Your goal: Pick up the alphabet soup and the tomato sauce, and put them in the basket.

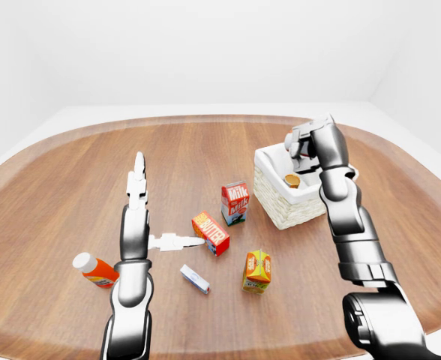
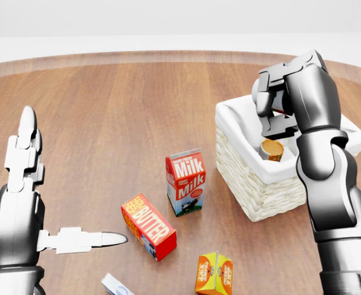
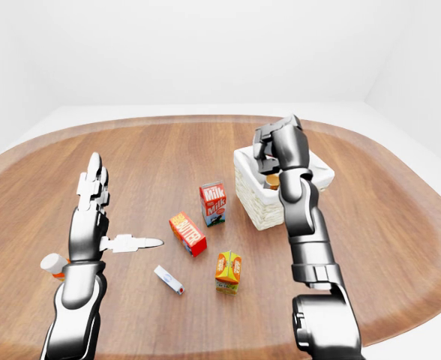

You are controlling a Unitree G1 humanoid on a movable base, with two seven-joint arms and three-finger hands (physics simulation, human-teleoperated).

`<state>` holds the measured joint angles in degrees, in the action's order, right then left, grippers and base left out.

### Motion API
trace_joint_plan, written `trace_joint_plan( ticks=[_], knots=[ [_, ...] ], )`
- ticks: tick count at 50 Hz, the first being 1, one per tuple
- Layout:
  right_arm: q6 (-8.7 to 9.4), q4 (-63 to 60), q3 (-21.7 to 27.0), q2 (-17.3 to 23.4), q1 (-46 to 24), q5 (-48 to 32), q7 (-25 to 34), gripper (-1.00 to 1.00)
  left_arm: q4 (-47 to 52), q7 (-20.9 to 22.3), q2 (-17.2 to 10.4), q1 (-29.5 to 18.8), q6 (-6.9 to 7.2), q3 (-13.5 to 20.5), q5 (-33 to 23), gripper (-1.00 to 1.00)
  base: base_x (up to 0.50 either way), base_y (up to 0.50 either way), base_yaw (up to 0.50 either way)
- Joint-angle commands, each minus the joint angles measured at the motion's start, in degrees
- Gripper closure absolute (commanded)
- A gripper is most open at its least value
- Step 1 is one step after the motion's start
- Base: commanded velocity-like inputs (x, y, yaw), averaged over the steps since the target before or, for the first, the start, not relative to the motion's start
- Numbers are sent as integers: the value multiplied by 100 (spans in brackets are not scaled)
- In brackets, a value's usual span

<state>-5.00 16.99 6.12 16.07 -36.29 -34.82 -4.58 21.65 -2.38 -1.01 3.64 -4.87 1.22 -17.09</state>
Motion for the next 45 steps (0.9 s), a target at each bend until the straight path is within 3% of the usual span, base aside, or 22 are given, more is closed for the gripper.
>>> trace_joint_plan(
  ticks=[1, 25, 45],
  knots=[
    [0, 1672, -105, 162, -808, -198, -718, 100, -12, -21, -4, -9, -1, 12, -6, -100, 0, 0, 0],
    [0, 4503, -397, 320, -2236, -659, -1796, 100, -65, -15, -10, -25, -13, 32, 22, -100, 0, 0, 0],
    [0, 5342, -523, 296, -2764, -1011, -2153, 100, -91, -28, -6, -3, -13, 20, 15, -100, 0, 0, 0]
  ],
)
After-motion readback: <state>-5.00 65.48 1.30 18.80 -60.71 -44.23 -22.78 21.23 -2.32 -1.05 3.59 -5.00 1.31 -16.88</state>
